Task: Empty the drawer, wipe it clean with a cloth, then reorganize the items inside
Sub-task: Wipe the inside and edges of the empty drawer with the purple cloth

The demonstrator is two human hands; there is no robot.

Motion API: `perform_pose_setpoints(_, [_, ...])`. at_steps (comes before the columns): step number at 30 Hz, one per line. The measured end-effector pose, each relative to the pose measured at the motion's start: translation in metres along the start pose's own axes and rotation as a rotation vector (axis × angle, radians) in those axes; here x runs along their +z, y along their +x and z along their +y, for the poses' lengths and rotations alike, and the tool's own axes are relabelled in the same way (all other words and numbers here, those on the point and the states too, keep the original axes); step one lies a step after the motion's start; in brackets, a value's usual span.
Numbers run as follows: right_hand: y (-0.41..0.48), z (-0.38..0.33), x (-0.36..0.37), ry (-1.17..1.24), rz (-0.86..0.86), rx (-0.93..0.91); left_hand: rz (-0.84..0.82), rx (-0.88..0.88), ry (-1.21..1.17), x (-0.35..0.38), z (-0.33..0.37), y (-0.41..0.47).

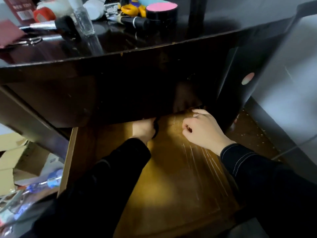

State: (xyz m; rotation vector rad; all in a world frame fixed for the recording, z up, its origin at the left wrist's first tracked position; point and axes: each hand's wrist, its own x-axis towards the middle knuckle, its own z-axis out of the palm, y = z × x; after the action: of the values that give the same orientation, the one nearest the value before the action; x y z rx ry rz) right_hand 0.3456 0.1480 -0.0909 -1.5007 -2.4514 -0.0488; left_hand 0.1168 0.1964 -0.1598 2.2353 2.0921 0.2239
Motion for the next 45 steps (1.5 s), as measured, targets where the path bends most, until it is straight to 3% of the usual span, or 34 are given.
perform_pose_setpoints(5, [-0.002,-0.001,-0.001,0.024,-0.006,-0.027,-0.180,0.243,0.041,0.002,-0.007,-0.047])
perform_pose_setpoints(9, [-0.002,0.000,0.001,0.028,0.018,-0.038,-0.206,0.429,0.109,-0.002,-0.029,-0.084])
perform_pose_setpoints(14, [-0.001,0.000,0.000,0.067,0.018,-0.029,-0.113,0.258,0.161,-0.010,-0.020,-0.023])
perform_pose_setpoints(18, [0.000,0.000,-0.002,0.082,0.016,-0.044,-0.204,0.173,-0.034,-0.017,0.018,0.017])
perform_pose_setpoints(20, [-0.001,-0.001,-0.003,0.083,0.015,-0.047,-0.125,0.164,-0.134,-0.016,0.029,0.003])
perform_pose_setpoints(22, [-0.001,-0.001,-0.004,0.079,0.032,-0.053,-0.055,0.180,0.021,-0.012,0.022,-0.020])
perform_pose_setpoints(29, [-0.002,-0.001,-0.002,0.045,0.024,-0.059,-0.030,0.724,0.232,0.001,-0.015,-0.107])
perform_pose_setpoints(33, [-0.002,0.000,-0.003,0.068,0.011,-0.039,-0.074,0.559,0.288,-0.001,-0.005,-0.065])
perform_pose_setpoints(38, [0.000,0.000,-0.003,0.081,0.002,-0.034,-0.070,0.119,0.174,0.011,0.030,0.007])
perform_pose_setpoints(41, [-0.001,0.000,-0.002,0.066,0.003,-0.015,-0.064,0.110,0.231,0.019,0.043,0.000])
perform_pose_setpoints(45, [-0.001,-0.001,-0.004,0.074,0.002,-0.020,-0.075,0.281,0.247,0.012,0.031,-0.045])
